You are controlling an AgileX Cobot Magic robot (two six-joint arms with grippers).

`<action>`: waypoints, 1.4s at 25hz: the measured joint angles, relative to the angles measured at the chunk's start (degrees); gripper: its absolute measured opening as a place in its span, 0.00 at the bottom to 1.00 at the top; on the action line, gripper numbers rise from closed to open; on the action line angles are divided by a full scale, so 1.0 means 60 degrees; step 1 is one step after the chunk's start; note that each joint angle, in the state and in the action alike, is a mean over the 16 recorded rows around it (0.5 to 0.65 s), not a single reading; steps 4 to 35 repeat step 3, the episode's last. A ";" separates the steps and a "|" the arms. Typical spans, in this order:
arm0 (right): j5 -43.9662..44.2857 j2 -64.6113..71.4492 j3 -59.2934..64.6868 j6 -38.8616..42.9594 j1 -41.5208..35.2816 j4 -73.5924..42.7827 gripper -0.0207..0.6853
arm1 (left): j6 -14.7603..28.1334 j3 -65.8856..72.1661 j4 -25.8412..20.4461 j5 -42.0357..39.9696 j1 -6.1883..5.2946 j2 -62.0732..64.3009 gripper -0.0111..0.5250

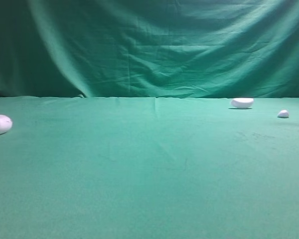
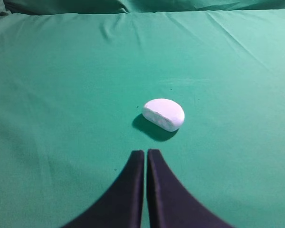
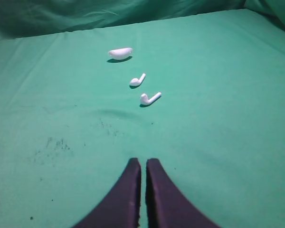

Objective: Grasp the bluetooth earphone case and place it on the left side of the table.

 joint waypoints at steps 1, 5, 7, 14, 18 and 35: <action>-0.0001 0.0000 0.0001 0.0000 0.0000 0.0001 0.03 | 0.0000 0.0000 0.0000 0.0000 0.0000 0.0000 0.02; -0.0003 0.0000 0.0003 0.0001 0.0000 0.0003 0.03 | 0.0000 0.0000 0.0000 0.0000 0.0000 0.0000 0.02; -0.0003 0.0000 0.0003 0.0001 0.0000 0.0003 0.03 | 0.0000 0.0000 0.0000 0.0000 0.0000 0.0000 0.02; -0.0003 0.0000 0.0003 0.0001 0.0000 0.0003 0.03 | 0.0000 0.0000 0.0000 0.0000 0.0000 0.0000 0.02; -0.0003 0.0000 0.0003 0.0001 0.0000 0.0003 0.03 | 0.0000 0.0000 0.0000 0.0000 0.0000 0.0000 0.02; -0.0003 0.0000 0.0003 0.0001 0.0000 0.0003 0.03 | 0.0000 0.0000 0.0000 0.0000 0.0000 0.0000 0.02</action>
